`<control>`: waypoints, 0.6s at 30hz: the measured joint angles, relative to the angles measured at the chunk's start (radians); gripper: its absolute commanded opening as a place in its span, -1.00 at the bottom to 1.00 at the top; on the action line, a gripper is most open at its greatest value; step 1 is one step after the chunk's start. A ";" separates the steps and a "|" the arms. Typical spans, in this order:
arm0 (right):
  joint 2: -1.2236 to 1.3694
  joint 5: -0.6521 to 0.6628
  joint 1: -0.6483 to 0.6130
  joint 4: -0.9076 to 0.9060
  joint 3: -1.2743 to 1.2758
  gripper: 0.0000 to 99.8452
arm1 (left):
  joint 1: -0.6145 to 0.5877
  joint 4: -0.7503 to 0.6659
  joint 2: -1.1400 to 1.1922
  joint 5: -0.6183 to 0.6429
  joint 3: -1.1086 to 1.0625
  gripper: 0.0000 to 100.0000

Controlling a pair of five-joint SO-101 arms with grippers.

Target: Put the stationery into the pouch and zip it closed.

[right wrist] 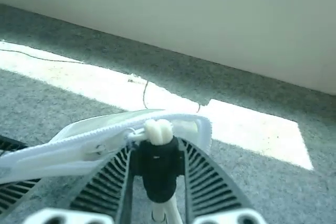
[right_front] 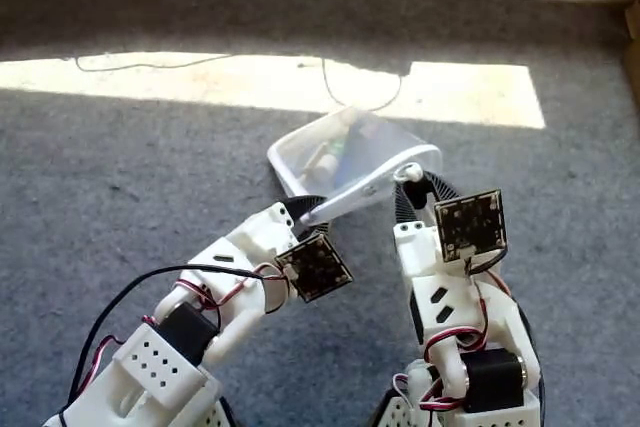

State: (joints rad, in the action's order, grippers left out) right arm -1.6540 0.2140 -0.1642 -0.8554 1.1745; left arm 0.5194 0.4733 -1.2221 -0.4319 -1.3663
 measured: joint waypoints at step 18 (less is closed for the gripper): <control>-0.002 0.000 0.066 0.026 0.000 -0.98 | -0.028 0.138 -0.334 0.009 -0.077 -0.99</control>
State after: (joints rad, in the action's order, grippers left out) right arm -1.6556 0.2140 -0.0982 -0.8293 1.1745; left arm 0.4918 0.6114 -1.5566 -0.4227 -1.4431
